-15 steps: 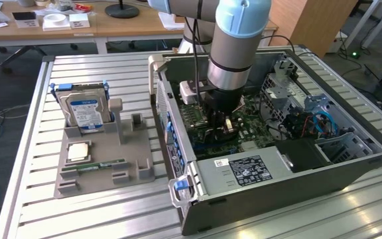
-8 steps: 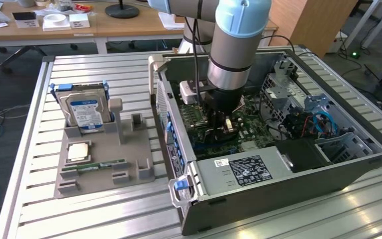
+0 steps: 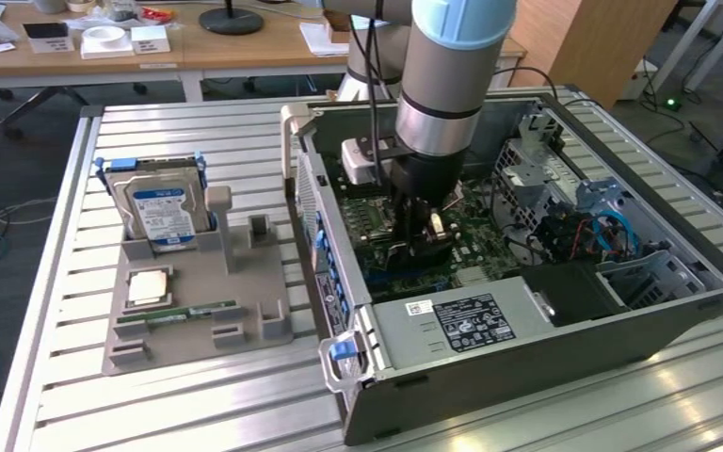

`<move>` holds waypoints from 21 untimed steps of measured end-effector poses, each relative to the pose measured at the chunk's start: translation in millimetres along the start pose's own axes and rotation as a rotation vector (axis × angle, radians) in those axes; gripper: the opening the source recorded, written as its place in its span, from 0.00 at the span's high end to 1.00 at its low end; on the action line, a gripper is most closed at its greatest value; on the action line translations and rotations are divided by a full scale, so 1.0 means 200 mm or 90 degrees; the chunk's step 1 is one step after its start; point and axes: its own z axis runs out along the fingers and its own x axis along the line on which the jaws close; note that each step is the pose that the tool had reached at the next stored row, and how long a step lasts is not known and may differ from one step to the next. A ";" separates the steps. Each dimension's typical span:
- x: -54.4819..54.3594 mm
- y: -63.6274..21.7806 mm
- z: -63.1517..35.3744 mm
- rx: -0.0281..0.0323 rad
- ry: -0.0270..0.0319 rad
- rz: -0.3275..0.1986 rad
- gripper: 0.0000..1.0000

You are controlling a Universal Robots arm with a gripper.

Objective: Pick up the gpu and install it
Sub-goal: 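Insert the gpu into the slot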

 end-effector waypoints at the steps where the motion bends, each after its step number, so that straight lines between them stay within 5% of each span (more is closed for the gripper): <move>1: 0.00 -0.001 -0.014 0.0000 0.0000 0.000 0.55; 14: 0.00 -0.010 -0.238 0.0001 0.0001 0.000 0.55; 21: -0.01 -0.012 -0.289 0.0005 -0.0001 0.000 0.55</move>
